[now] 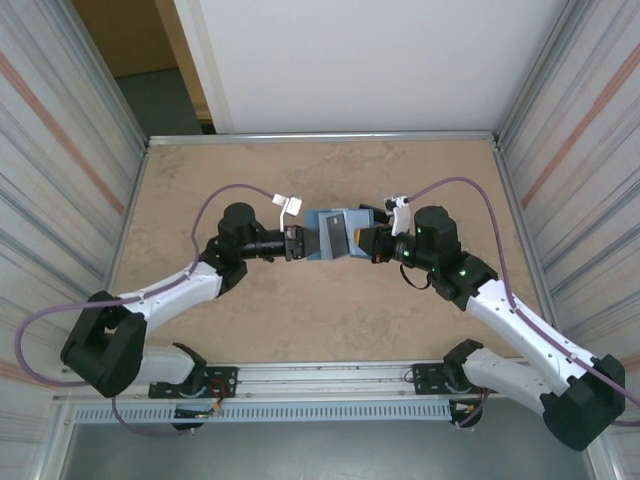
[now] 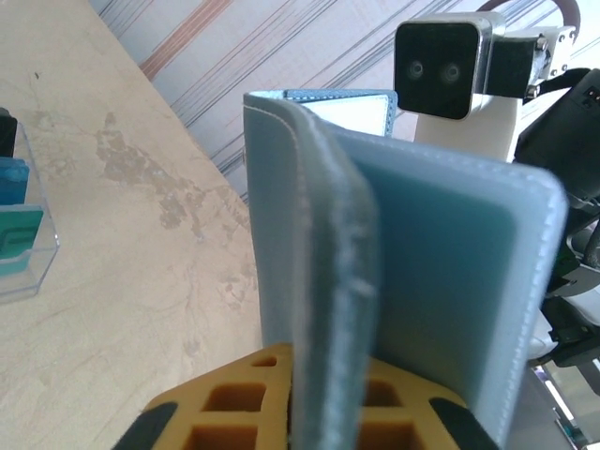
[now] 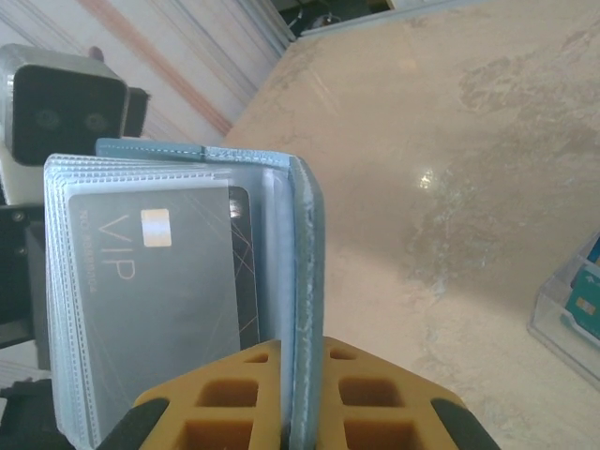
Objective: Take the credit cards out of the card holder
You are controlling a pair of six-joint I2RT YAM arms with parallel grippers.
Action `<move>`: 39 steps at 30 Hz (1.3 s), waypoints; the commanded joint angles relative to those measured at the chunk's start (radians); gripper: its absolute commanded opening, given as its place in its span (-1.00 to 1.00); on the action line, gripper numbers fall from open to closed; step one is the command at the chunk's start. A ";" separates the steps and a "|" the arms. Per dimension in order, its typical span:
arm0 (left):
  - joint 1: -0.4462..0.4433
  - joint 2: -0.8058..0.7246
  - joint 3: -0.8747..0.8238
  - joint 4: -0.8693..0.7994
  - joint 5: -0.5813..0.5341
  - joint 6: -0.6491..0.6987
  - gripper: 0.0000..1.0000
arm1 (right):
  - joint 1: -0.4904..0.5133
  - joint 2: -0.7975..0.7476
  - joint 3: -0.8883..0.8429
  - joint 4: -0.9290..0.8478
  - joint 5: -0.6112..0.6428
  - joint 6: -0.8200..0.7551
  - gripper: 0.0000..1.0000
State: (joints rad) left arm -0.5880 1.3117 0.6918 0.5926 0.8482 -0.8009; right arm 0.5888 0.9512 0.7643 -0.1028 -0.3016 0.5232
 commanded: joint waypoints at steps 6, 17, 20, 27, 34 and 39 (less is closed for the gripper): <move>0.004 -0.089 0.028 -0.113 -0.004 0.094 -0.14 | -0.001 -0.019 0.011 -0.038 0.065 0.027 -1.00; 0.006 -0.092 0.027 -0.119 -0.013 0.100 0.29 | 0.000 -0.003 0.041 -0.054 0.054 0.056 -1.00; 0.000 -0.085 0.040 -0.178 -0.047 0.139 0.33 | 0.008 0.009 0.053 -0.056 0.035 0.071 -1.00; -0.038 -0.091 0.067 -0.366 -0.231 0.261 0.45 | 0.034 0.065 0.111 -0.154 0.040 0.099 -1.00; -0.041 -0.117 -0.001 -0.381 -0.356 0.227 0.97 | 0.041 0.079 0.081 -0.190 0.021 0.190 -1.00; -0.041 -0.222 -0.062 -0.442 -0.537 0.214 0.97 | 0.065 0.061 0.043 -0.226 0.073 0.247 -1.00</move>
State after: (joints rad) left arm -0.6239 1.1637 0.6529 0.1947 0.4511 -0.5816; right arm 0.6369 1.0332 0.8268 -0.2966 -0.2539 0.7082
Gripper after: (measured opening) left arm 0.986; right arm 0.102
